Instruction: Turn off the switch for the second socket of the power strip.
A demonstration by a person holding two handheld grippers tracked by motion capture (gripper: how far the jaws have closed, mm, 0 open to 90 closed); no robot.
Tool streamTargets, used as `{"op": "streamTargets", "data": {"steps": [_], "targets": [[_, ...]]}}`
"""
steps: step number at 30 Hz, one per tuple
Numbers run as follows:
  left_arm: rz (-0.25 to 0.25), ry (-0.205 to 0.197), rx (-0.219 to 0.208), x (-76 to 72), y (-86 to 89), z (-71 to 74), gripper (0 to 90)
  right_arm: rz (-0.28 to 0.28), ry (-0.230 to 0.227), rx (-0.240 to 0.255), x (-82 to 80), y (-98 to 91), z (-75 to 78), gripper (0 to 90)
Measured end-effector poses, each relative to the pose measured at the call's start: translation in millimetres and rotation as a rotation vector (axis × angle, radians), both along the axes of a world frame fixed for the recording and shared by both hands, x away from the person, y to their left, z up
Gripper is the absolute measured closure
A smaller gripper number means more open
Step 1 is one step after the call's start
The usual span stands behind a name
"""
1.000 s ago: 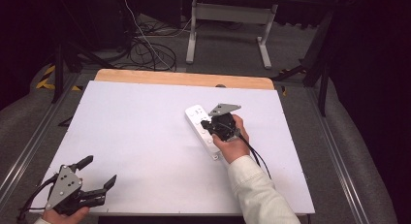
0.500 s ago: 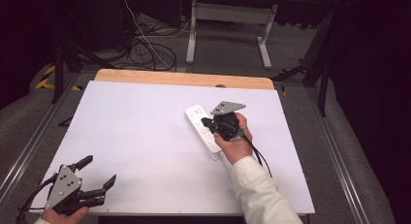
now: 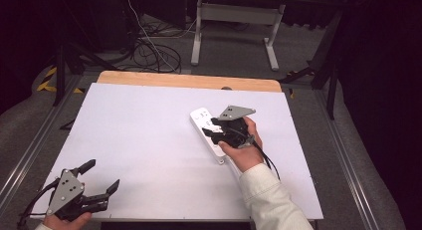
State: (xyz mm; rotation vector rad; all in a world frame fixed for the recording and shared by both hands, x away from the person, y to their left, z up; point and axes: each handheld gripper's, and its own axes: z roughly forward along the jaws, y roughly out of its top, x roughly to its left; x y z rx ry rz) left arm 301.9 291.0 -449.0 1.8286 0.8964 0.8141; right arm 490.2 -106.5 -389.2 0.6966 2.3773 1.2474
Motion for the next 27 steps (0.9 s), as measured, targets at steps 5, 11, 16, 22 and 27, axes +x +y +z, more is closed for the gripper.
{"op": "streamTargets", "data": {"steps": [5,11,16,22,27], "targets": [[-0.001,0.0,-0.002,0.1,0.0,0.1,12.3,-0.001,-0.009,0.03,-11.7,-7.8,9.9,36.5],[-0.002,0.002,-0.006,0.2,0.5,0.5,12.4,0.005,-0.016,0.025,-26.4,-16.1,16.7,29.3],[-0.001,0.003,-0.01,0.3,0.8,0.6,12.3,0.01,-0.012,0.048,-35.8,-29.3,19.2,26.6],[0.0,0.003,-0.012,0.2,0.9,0.8,12.3,-0.015,-0.018,0.06,-46.6,-47.2,20.0,24.3],[-0.001,0.007,-0.023,-0.1,0.8,0.8,12.3,-0.024,-0.029,0.073,-57.5,-62.3,19.5,22.2]]}}
